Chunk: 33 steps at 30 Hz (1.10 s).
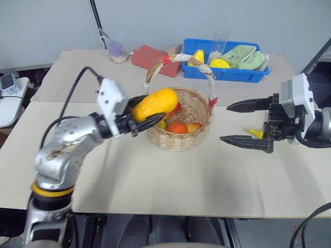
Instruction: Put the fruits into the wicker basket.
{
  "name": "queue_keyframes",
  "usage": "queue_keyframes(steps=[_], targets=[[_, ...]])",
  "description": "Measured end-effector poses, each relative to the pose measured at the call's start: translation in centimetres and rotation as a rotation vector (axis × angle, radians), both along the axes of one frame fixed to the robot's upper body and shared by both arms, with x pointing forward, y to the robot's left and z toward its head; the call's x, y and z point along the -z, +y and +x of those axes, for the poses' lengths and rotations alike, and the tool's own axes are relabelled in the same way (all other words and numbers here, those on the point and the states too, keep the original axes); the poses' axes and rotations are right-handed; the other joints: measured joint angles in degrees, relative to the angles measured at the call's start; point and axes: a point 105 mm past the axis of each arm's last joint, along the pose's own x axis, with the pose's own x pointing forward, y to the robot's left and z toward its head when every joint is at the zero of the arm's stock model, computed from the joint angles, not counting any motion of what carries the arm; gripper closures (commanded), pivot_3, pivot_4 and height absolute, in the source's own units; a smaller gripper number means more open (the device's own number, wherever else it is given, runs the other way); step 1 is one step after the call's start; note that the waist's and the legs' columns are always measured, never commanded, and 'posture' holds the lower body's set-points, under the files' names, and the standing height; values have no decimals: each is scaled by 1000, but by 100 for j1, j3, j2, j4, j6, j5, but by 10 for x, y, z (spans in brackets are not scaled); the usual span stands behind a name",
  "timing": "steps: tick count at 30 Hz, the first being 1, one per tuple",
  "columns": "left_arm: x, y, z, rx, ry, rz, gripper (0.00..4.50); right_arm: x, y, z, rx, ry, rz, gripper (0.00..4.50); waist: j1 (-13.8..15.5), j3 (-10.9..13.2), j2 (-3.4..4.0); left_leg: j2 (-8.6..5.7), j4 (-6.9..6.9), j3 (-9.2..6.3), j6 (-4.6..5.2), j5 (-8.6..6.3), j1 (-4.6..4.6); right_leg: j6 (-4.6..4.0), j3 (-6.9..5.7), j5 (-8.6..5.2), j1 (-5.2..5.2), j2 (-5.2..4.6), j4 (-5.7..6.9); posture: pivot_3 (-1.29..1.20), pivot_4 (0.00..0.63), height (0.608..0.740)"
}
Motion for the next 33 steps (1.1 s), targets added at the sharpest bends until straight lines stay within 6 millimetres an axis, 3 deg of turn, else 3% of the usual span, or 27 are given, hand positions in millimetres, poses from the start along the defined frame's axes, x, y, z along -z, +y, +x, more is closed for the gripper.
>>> queue_keyframes(steps=[2, 4, 7, 14, 24, 30, 33], targets=[[-3, -10, 10, -15, -55, 24, 1975, -2, -1, 1, 18, -9, 7, 0, -16, 0, 0, 0, 0, 0, 0, 0, -2, 0, 1, 0, -1, 1, -1, 0, 150, 711], [3, -17, 18, -20, -85, 47, 959, -3, 1, 0, 25, -13, 10, 0, -41, 0, 0, 0, -1, 0, 0, 0, -2, 0, 2, 0, -2, 1, -2, 0, 150, 711], [16, -24, 26, -20, -79, 48, 28, -4, 1, -1, 49, -21, 16, 0, -48, 1, -1, -1, -1, -1, 1, 0, -10, 0, 2, 0, -6, 0, -4, 0, 150, 711], [23, -29, 17, 68, -73, 67, 28, 8, -16, 2, 166, 13, 27, 0, -48, 1, -1, -2, 0, -2, 1, 0, -12, 1, 1, -1, -6, -1, -4, 0, 150, 711], [30, -27, -39, 338, 26, 165, 28, 61, -132, 62, 870, 12, -37, 0, -84, 1, 0, -1, 0, 3, 0, 2, -4, 2, 9, -1, -4, 1, 0, 0, 150, 711], [28, -30, -56, 417, 60, 161, 28, 83, -167, 96, 1163, 57, 42, 0, -98, 1, 3, 0, -1, 8, 1, 2, -3, 1, 14, -1, -6, 4, 0, 0, 150, 711], [24, -27, -65, 458, 77, 160, 28, 90, -190, 104, 1300, 113, 73, 0, -86, 2, 5, -2, -1, 9, 1, 2, -6, 2, 15, -1, -7, 3, -2, 0, 150, 711]])
